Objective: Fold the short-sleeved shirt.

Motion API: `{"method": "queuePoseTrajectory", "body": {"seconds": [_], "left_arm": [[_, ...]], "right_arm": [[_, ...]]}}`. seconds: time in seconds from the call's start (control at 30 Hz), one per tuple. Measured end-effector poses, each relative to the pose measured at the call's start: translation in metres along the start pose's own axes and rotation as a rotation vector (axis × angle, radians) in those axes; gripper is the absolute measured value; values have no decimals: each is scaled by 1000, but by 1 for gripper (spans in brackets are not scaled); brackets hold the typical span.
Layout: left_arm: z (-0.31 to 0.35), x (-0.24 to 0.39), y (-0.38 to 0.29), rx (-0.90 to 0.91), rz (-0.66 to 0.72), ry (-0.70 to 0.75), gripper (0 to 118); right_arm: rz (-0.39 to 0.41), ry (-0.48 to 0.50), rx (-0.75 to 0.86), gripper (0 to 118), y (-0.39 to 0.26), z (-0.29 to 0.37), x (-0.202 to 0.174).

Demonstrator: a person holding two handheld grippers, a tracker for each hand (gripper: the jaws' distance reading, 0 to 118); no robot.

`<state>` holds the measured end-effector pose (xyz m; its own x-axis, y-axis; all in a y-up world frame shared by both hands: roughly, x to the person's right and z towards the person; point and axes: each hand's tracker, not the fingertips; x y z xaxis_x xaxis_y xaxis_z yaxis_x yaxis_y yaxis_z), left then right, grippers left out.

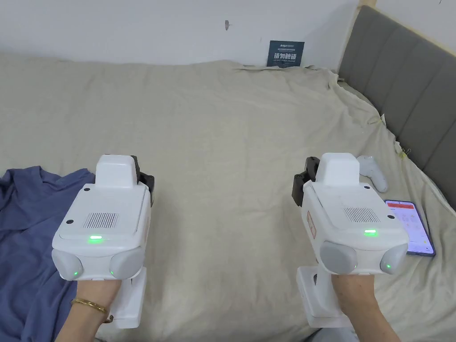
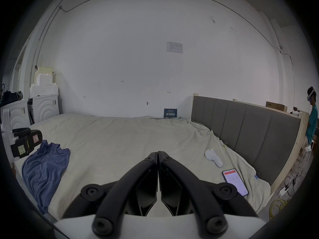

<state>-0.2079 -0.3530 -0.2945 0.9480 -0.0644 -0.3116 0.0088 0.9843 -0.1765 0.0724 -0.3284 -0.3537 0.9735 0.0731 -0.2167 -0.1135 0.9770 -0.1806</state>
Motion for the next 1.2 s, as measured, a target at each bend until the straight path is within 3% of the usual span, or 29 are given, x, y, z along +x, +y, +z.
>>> {"method": "queuePoseTrajectory", "body": {"seconds": [1.2], "left_arm": [[0,3,2,9,0,-12,0]], "right_arm": [[17,6,-3,0,-2,2,0]]}}
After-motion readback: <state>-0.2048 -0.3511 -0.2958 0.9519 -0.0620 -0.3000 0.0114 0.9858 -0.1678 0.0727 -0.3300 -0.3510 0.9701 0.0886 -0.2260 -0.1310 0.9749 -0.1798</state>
